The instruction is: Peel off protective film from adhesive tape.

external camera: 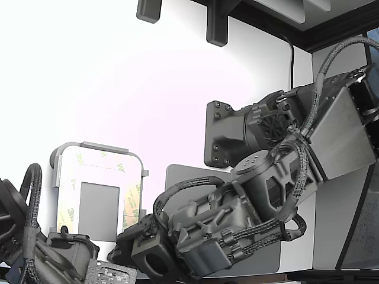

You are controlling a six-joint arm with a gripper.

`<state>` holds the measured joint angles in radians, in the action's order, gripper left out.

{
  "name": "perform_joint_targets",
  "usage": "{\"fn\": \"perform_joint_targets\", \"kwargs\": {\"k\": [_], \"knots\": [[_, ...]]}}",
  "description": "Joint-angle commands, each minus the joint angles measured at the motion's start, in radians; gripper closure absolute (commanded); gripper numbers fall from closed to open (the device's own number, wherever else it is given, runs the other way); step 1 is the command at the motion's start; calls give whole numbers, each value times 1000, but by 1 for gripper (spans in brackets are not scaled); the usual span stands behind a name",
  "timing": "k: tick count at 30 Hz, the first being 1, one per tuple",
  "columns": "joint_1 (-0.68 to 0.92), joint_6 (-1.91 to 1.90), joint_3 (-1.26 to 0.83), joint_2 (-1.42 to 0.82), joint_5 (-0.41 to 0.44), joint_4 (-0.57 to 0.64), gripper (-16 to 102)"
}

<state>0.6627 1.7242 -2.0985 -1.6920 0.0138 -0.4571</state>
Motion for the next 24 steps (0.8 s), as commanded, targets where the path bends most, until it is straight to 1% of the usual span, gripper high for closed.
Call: {"fn": "perform_joint_targets", "kwargs": {"k": [1, 24], "knots": [[-9, -5, 32, -29, -5, 6, 97], [-14, -15, 34, -34, -6, 9, 97]]}}
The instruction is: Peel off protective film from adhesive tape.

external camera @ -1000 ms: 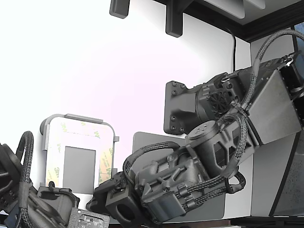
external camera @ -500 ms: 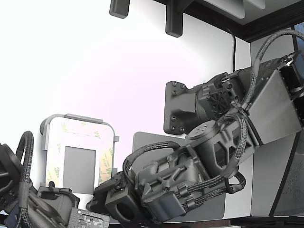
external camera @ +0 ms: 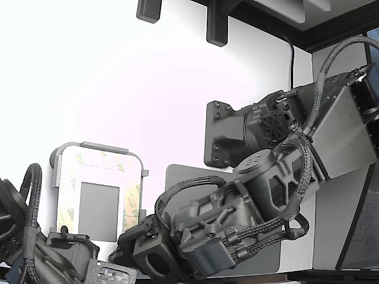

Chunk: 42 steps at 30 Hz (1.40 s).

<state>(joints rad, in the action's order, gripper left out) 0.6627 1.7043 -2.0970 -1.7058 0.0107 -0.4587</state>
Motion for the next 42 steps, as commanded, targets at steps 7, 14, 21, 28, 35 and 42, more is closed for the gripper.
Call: {"fn": "perform_joint_targets", "kwargs": {"k": [7, 14, 21, 28, 35, 42], "knots": [[-21, 49, 43, -3, -5, 14, 97], [-28, 54, 28, -2, -12, 32, 97], [-31, 60, 14, 3, -15, 40, 97], [-31, 57, 11, 3, -20, 40, 97], [-28, 46, 17, -5, -25, 18, 97], [-25, 38, 18, -9, -25, 12, 97]]}}
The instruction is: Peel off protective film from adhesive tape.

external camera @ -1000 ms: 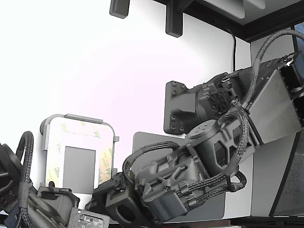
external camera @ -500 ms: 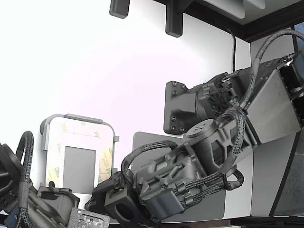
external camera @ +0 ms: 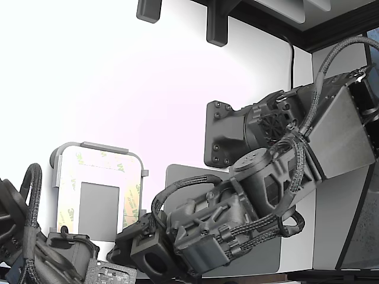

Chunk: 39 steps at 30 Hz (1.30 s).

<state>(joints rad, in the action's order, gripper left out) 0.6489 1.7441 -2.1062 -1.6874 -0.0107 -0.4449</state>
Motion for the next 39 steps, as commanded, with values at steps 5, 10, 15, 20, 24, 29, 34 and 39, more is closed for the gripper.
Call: {"fn": "perform_joint_targets", "kwargs": {"k": [5, 10, 15, 20, 24, 29, 34, 39], "knots": [[-8, -8, 32, -34, -2, -12, 97], [-6, -11, 32, -37, -2, -15, 97], [-6, -12, 29, -41, -2, -17, 97], [-3, -12, 32, -44, 2, -26, 97], [-3, -11, 34, -44, 2, -28, 97], [-3, -8, 40, -46, 2, -32, 97], [-3, -6, 48, -44, 2, -35, 97], [-3, -6, 55, -40, 2, -41, 97]]}}
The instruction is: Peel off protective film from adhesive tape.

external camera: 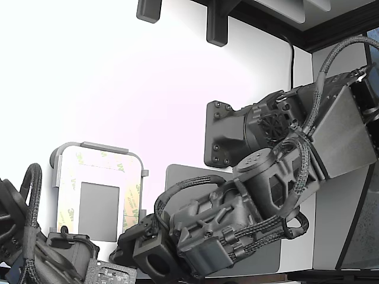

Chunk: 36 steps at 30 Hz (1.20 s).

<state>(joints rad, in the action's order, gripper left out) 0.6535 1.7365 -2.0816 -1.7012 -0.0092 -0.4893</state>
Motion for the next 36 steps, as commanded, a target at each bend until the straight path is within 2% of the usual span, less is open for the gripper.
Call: {"fn": "perform_joint_targets", "kwargs": {"k": [1, 36], "knots": [[-8, 2, 32, -26, 0, 2, 97], [-28, 28, 32, 11, -25, 38, 97]]}}
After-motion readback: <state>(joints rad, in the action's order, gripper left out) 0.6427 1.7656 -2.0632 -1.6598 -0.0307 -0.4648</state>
